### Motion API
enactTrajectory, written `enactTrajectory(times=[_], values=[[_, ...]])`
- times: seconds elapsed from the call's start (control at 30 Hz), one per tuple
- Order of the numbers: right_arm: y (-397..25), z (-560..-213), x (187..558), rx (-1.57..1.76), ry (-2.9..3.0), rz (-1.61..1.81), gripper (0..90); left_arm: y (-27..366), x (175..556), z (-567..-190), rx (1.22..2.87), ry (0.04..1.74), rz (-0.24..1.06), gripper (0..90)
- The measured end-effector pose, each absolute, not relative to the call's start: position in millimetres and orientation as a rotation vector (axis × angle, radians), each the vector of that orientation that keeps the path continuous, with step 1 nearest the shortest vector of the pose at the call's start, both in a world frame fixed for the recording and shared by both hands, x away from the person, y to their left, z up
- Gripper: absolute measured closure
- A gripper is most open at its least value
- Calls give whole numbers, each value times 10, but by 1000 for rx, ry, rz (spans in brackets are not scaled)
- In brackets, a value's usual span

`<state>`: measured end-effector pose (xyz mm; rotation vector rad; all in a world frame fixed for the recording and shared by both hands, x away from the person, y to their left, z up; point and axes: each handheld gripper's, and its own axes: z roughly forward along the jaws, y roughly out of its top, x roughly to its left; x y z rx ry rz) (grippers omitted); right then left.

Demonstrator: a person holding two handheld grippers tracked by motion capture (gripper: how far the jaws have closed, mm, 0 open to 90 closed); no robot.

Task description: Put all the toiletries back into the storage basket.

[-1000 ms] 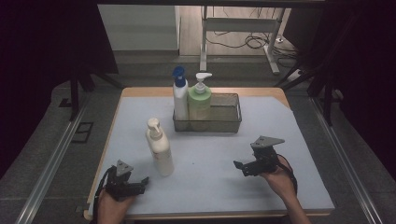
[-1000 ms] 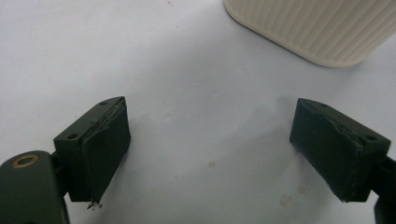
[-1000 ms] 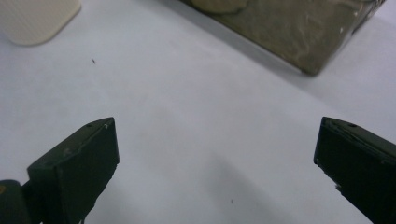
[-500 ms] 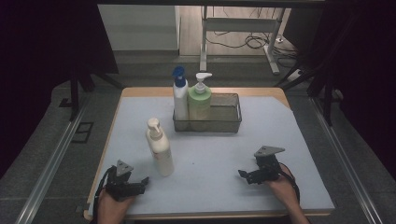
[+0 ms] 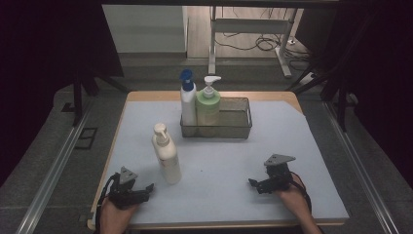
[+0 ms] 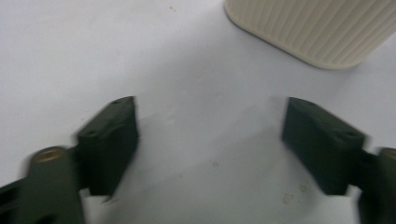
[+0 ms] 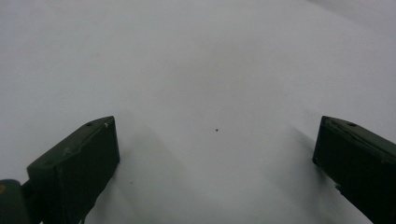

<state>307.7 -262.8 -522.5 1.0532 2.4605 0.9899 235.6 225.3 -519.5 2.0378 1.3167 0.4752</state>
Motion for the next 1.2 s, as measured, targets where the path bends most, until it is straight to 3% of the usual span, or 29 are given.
enactTrajectory(times=[0.2,0.53,0.6,1.2], values=[[-2629,-5226,3077,1054,2459,990,0,2248,2405,-5118,1998,1290,450,389],[-2626,-5225,3076,1052,2457,985,0,2187,2651,-5070,2062,1249,397,836],[-2626,-5225,3076,1052,2457,984,0,2154,2709,-5078,2065,1245,381,893],[-2624,-5225,3076,1053,2456,983,0,1972,2878,-5152,2075,1237,313,897]])
